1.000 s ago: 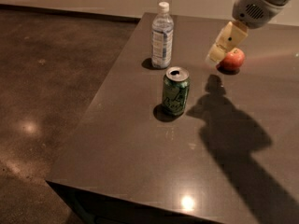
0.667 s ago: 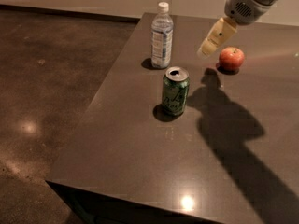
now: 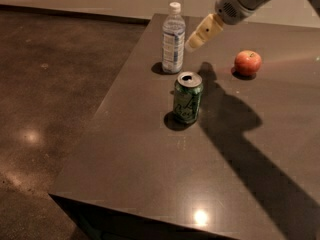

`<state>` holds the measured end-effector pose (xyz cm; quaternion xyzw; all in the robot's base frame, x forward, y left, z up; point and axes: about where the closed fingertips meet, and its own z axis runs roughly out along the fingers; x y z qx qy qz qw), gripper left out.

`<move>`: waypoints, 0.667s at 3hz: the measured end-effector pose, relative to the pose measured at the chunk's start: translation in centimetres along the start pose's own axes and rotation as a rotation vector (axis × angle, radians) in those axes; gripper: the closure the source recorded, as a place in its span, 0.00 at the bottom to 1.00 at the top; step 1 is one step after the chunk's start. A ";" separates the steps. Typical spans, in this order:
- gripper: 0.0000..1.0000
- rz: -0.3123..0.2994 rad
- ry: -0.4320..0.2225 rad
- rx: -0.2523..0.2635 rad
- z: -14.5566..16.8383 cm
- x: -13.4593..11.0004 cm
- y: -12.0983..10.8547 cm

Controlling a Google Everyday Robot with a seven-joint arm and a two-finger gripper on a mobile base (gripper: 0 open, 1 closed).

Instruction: Knock blue plastic bottle over

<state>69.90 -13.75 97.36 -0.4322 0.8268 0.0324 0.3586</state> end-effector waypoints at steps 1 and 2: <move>0.00 0.002 -0.060 -0.005 2.2 -2.5 0.1; 0.00 -0.007 -0.088 -0.028 4.2 -4.2 1.0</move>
Offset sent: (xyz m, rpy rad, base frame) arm 0.0449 0.0788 -0.0125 0.1045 -0.0493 0.0801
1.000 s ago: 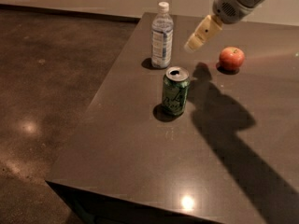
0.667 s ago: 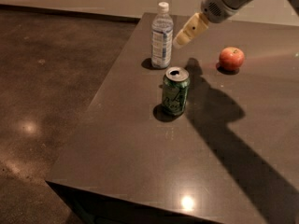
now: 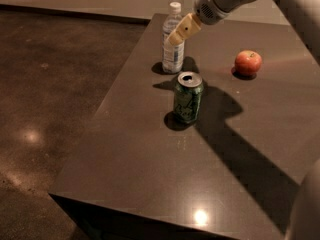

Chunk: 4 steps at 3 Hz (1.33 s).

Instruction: Knock blue plastic bottle over

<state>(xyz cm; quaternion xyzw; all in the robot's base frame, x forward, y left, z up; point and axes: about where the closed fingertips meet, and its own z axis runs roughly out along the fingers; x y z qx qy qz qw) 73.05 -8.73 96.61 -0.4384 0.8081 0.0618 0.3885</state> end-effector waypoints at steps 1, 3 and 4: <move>0.00 -0.008 -0.023 -0.033 1.9 -0.9 1.0; 0.39 -0.016 -0.069 -0.099 3.8 -1.7 2.3; 0.62 -0.018 -0.087 -0.125 3.4 -2.0 2.6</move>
Offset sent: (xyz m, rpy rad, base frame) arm 0.0120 0.0459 -0.0204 0.0733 0.0105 0.1089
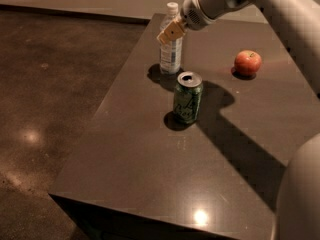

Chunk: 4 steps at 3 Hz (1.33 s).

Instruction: Knock blue plastic bottle over

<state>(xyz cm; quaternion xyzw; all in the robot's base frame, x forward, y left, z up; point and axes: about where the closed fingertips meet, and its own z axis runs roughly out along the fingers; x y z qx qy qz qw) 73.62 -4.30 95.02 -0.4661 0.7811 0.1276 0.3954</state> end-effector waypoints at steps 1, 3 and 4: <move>0.85 -0.015 0.019 -0.013 -1.8 -0.7 0.5; 1.00 -0.057 0.349 0.039 -7.8 2.1 2.0; 1.00 -0.041 0.503 0.025 -8.7 5.1 1.8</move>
Offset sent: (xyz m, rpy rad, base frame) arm -0.0679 -0.0479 0.0653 -0.3728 0.0607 -0.0501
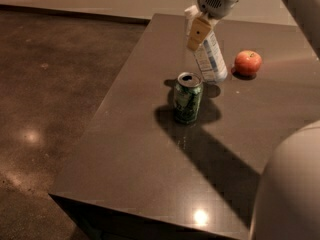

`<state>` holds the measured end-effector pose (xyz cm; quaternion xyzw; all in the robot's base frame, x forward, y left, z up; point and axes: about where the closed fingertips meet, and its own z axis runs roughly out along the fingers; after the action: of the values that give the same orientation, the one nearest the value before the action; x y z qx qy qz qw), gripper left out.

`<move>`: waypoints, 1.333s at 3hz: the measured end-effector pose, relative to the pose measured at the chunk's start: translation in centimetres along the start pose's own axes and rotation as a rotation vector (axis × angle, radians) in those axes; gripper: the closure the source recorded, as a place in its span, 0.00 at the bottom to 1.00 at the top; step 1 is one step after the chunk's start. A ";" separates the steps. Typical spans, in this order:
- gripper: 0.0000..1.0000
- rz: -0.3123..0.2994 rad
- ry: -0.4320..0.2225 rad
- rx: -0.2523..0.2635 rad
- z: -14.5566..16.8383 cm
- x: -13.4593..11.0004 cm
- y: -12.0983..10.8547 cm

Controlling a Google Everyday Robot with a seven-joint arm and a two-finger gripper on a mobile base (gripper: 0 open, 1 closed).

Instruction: Knock blue plastic bottle over

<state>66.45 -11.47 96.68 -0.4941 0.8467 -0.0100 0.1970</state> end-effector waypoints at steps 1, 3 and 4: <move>1.00 -0.017 0.114 -0.029 1.4 1.6 0.0; 1.00 -0.124 0.262 -0.043 3.8 1.6 0.6; 0.79 -0.207 0.311 -0.057 4.7 0.7 1.9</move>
Offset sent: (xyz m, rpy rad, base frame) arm -0.0167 -0.0204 -0.0448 -0.3144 0.2614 0.0708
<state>66.17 -10.26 91.75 -0.5763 0.8117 -0.0825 0.0476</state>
